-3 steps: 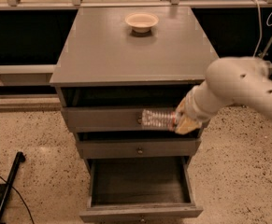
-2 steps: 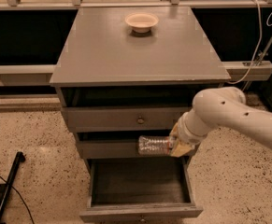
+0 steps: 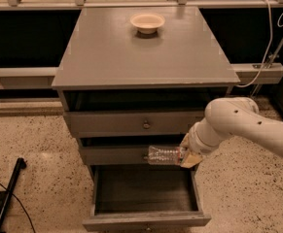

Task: Place water bottle into bottom drawer

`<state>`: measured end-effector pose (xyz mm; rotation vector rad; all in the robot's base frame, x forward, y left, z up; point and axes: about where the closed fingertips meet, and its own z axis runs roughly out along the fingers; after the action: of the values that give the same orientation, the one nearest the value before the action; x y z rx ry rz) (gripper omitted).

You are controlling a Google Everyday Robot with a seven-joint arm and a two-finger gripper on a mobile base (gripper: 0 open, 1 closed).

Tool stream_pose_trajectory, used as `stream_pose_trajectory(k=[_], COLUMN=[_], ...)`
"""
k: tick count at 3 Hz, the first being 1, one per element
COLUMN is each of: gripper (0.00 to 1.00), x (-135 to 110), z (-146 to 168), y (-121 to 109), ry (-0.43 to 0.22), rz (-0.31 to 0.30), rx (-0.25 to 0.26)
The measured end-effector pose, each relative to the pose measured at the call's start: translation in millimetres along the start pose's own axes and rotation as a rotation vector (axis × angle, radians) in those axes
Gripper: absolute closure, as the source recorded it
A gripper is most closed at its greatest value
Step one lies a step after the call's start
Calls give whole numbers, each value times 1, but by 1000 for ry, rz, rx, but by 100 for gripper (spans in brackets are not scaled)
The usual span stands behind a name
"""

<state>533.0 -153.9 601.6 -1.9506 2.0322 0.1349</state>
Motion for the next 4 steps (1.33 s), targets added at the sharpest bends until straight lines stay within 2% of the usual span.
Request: stream_pose_trajectory(k=[1,2,3,4], gripper=[100,100,100,100], x=[43,70,78,75], z=[41,90,170,251], y=[-8,-15,-6,16], ry=[-146,-301,-368,-384], rz=[98,165,200,226], rx=[-48,-60,-159,-243])
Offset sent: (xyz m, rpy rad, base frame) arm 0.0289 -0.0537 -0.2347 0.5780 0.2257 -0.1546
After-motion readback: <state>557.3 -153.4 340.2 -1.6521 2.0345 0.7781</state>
